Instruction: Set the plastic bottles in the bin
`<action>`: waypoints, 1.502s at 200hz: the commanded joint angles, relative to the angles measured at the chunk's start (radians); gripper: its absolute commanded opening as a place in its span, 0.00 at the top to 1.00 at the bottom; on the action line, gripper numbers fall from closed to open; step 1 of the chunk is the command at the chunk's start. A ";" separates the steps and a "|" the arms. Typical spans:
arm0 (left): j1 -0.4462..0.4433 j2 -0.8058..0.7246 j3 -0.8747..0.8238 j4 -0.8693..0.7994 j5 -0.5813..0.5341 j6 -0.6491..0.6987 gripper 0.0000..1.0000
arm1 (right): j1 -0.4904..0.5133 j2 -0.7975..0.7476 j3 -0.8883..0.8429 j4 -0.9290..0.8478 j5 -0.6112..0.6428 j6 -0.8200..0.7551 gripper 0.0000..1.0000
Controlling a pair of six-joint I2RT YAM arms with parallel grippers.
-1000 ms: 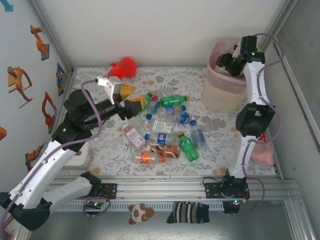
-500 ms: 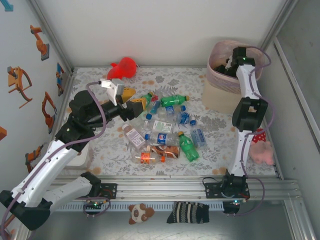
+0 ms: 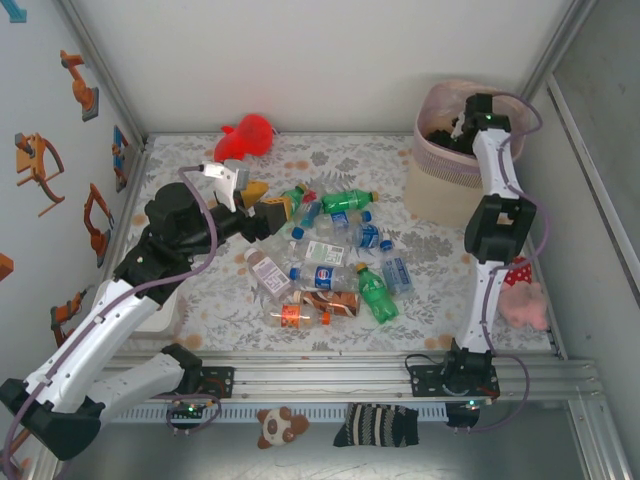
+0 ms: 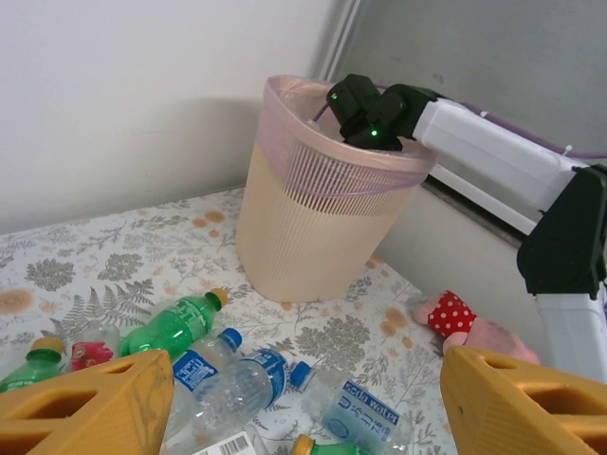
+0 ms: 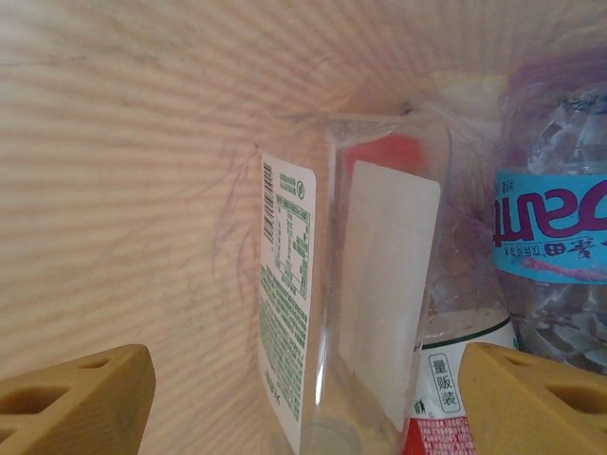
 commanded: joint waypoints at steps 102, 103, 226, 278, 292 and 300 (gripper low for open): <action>0.001 0.039 0.000 -0.097 -0.121 -0.088 0.27 | 0.004 -0.335 0.075 -0.069 0.083 -0.041 0.19; 0.001 0.041 0.000 -0.099 -0.122 -0.090 0.27 | 0.005 -0.339 0.074 -0.070 0.083 -0.041 0.19; 0.041 0.300 0.069 -0.506 -0.474 -0.536 0.27 | 0.040 -0.691 -0.175 -0.007 0.069 -0.027 0.20; 0.140 0.360 -0.017 -0.508 -0.437 -0.684 0.38 | 0.048 -0.765 -0.295 0.038 0.067 -0.015 0.21; 0.173 0.374 -0.041 -0.497 -0.417 -0.697 0.38 | 0.048 -0.772 -0.314 0.042 0.065 -0.013 0.21; 0.189 0.385 -0.054 -0.477 -0.396 -0.695 0.38 | 0.049 -0.774 -0.322 0.044 0.065 -0.013 0.21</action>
